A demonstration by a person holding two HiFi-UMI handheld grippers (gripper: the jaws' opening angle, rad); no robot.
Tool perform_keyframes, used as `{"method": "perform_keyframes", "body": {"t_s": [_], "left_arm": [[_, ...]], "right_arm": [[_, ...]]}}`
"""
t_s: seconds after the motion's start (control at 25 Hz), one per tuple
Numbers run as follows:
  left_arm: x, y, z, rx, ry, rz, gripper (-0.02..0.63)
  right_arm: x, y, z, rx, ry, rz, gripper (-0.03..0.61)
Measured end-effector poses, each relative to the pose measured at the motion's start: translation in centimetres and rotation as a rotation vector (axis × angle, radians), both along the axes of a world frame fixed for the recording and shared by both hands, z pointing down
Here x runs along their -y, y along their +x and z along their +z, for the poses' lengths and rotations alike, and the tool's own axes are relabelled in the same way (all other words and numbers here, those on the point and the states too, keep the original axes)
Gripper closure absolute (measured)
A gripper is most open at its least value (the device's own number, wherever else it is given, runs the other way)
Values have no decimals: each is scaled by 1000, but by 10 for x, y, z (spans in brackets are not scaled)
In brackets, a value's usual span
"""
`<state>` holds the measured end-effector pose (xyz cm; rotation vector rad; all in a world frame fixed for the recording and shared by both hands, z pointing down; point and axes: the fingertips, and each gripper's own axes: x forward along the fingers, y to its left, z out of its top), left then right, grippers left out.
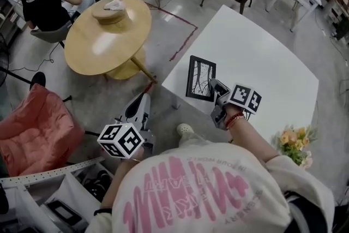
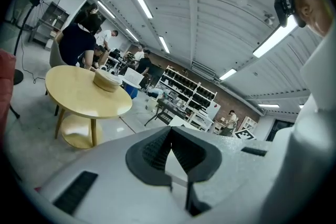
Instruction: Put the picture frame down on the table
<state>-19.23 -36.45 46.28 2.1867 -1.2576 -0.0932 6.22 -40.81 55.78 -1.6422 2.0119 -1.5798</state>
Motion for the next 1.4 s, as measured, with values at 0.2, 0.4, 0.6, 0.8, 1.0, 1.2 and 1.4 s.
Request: {"method": "perform_keyframes", "body": {"t_s": [0.2, 0.4, 0.6, 0.8, 1.0, 1.2, 1.4], "left_arm": [[6, -6, 9, 6, -31, -36, 611], [8, -15, 16, 0, -47, -81, 611], [6, -18, 20, 0, -57, -94, 611], [3, -19, 20, -4, -57, -100, 611], [1, -22, 18, -10, -48, -110, 611], [0, -31, 14, -12, -36, -131, 611], [-2, -37, 13, -12, -35, -151, 611]], "right_arm": [[16, 0, 13, -12, -23, -22, 503], [25, -2, 24, -33, -47, -43, 503], [28, -5, 31, -56, -73, -56, 503], [27, -5, 37, -74, -92, -64, 503], [25, -3, 42, -98, -111, -67, 502], [25, -4, 45, -110, -126, -74, 502], [26, -4, 47, -120, -147, -72, 500]]}}
